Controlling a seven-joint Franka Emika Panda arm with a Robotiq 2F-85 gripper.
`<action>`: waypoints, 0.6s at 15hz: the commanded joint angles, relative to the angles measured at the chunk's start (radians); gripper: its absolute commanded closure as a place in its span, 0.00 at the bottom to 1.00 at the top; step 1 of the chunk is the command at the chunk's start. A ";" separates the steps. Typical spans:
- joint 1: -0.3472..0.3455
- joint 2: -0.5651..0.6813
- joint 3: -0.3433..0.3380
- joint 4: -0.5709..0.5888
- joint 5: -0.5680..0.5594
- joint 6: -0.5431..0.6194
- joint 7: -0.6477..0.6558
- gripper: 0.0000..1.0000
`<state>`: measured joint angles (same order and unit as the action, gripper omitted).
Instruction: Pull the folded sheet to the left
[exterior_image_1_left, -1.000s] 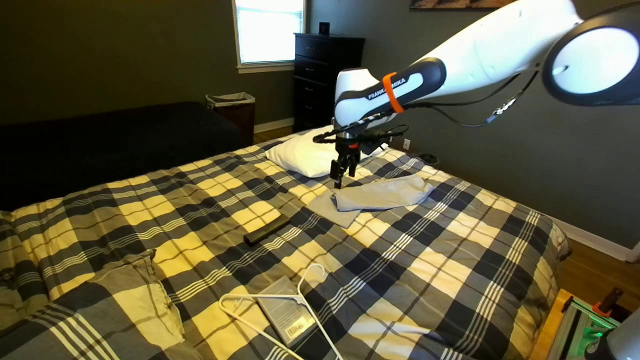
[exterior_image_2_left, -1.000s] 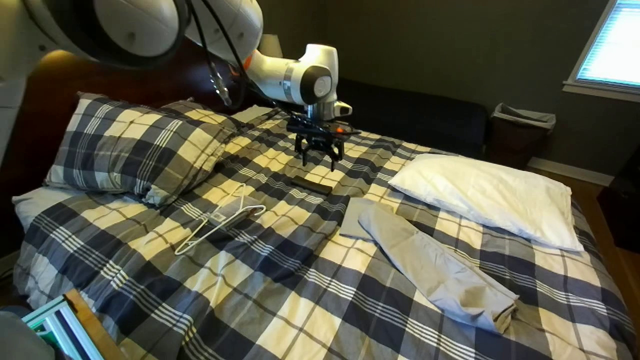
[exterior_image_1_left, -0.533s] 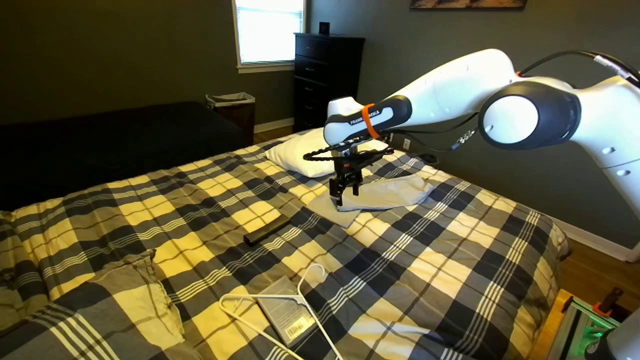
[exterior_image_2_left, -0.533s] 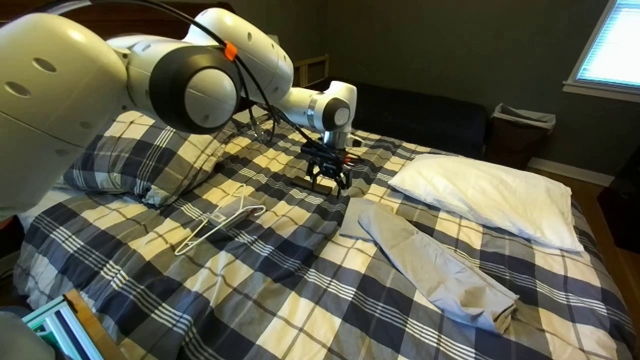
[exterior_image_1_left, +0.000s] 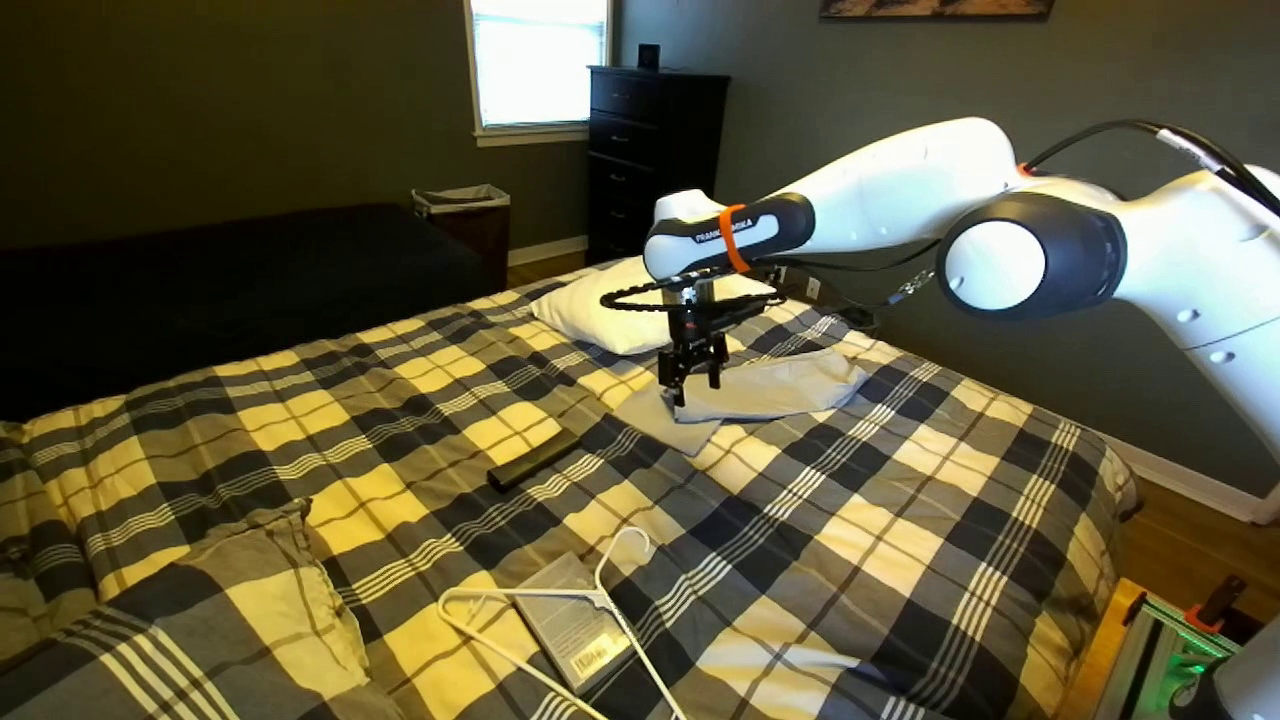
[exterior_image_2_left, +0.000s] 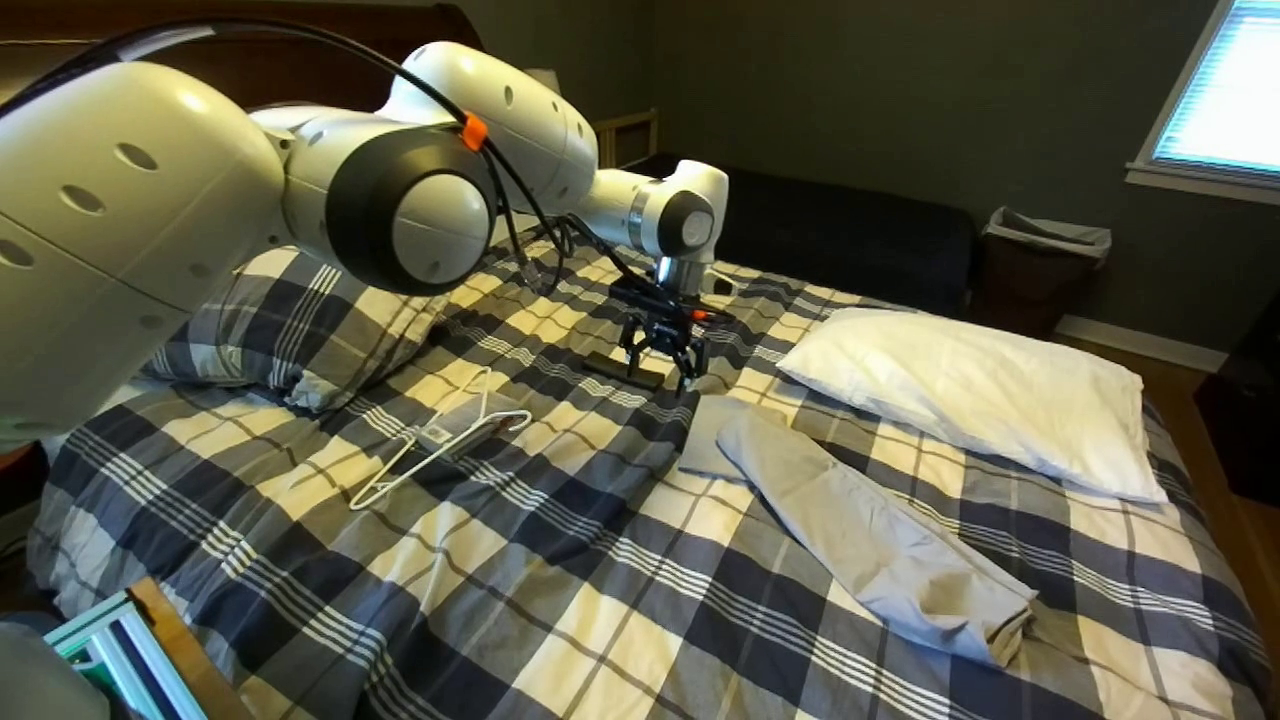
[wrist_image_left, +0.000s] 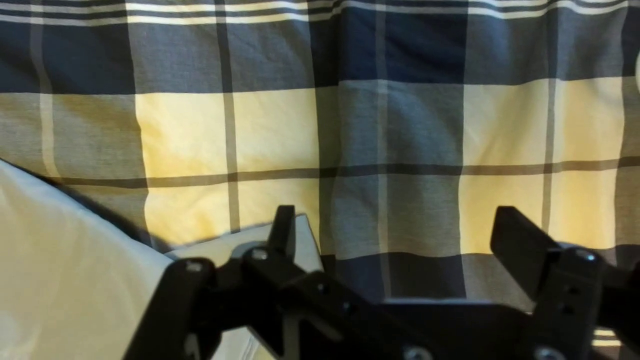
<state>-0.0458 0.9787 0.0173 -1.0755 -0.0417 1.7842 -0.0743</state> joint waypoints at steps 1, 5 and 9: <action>0.014 0.069 -0.020 0.082 0.004 -0.032 0.037 0.00; 0.044 0.158 -0.078 0.153 -0.067 -0.066 0.076 0.00; 0.031 0.150 -0.078 0.110 -0.077 -0.058 0.042 0.00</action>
<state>-0.0152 1.1300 -0.0611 -0.9652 -0.1183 1.7249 -0.0327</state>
